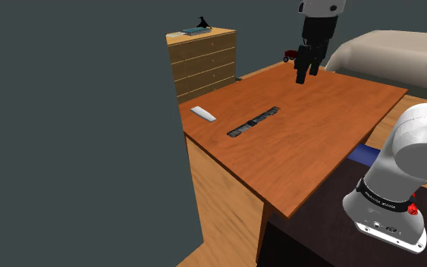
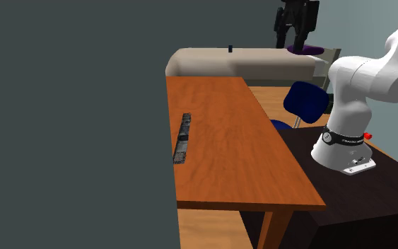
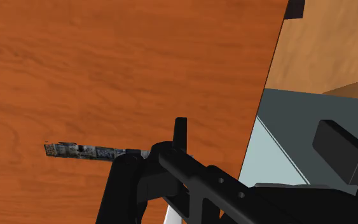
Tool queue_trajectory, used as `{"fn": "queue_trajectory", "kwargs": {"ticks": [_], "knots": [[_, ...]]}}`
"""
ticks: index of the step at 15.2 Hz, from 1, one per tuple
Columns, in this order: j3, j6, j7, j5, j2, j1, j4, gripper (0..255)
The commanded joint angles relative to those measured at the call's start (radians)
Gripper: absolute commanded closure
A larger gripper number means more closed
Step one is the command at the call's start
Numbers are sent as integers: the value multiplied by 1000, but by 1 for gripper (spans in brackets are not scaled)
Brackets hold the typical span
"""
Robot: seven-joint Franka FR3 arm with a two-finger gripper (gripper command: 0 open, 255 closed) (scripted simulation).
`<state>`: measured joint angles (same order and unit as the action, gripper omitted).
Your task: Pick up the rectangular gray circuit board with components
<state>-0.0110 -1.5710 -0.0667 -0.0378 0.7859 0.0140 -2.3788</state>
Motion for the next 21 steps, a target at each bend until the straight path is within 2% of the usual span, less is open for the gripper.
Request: {"fn": "queue_trajectory", "kwargs": {"ticks": [1, 6, 11, 17, 21], "knots": [[0, 0, 0, 0, 0, 0, 0, 0], [120, -130, 235, 84, 3, -12, -115, 0], [250, -279, 468, 163, -57, -25, -181, 0], [415, -475, 754, 220, -213, -62, -191, 0], [528, -604, 959, 207, -360, -113, -156, 0]]}}
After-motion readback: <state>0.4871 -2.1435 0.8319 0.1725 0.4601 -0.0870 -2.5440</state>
